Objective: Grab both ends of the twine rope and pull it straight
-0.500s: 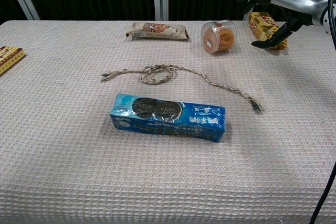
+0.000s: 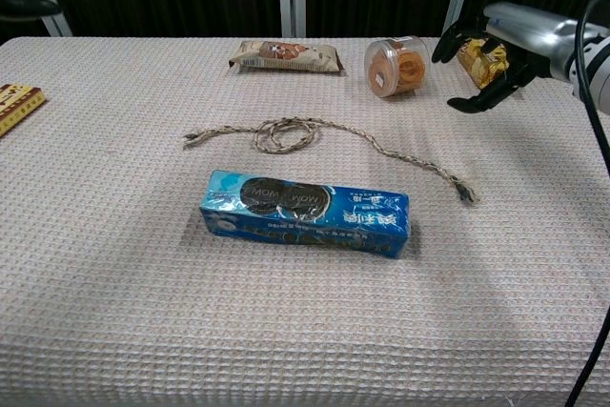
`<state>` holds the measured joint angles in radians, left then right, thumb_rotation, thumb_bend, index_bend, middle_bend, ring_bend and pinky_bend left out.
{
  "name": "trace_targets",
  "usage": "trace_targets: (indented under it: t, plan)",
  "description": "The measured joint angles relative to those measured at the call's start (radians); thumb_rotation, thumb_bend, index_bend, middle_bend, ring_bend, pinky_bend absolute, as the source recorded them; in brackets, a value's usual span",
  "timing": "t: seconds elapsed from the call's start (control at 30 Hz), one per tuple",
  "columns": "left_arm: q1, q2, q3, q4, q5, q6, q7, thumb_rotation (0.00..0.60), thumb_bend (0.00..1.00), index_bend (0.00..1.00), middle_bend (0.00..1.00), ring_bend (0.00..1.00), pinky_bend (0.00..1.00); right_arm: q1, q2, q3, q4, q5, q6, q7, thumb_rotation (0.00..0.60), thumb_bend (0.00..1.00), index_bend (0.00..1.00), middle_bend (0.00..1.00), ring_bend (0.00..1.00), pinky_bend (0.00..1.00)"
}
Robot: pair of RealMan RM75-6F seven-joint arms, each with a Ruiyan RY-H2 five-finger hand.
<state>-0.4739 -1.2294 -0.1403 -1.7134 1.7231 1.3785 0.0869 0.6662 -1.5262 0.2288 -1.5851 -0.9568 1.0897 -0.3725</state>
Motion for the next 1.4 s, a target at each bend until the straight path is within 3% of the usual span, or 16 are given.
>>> trace_targets:
  t: [0.2,0.47,0.87,1.4]
  plan:
    - [0.051,-0.043,0.07,0.066,-0.058,-0.022,0.025,0.6,0.17,0.37,0.22,0.18,0.17,0.002,-0.152,-0.029,0.082,0.062,0.085,-0.162,0.6,0.23,0.45,0.27,0.08,0.19]
    - [0.11,-0.08,0.114,0.135,-0.1,-0.004,0.002,0.6,0.17,0.37,0.22,0.18,0.17,0.024,-0.276,-0.034,0.231,0.089,0.092,-0.24,0.6,0.3,0.48,0.27,0.08,0.17]
    - [0.121,-0.083,0.116,0.151,-0.098,0.009,-0.004,0.6,0.17,0.37,0.22,0.18,0.17,0.057,-0.354,-0.008,0.324,0.094,0.041,-0.271,0.6,0.33,0.53,0.28,0.08,0.15]
    - [0.127,-0.076,0.113,0.149,-0.103,0.009,-0.001,0.6,0.17,0.36,0.22,0.18,0.17,0.062,-0.385,0.014,0.373,0.092,0.012,-0.279,0.6,0.41,0.58,0.29,0.08,0.14]
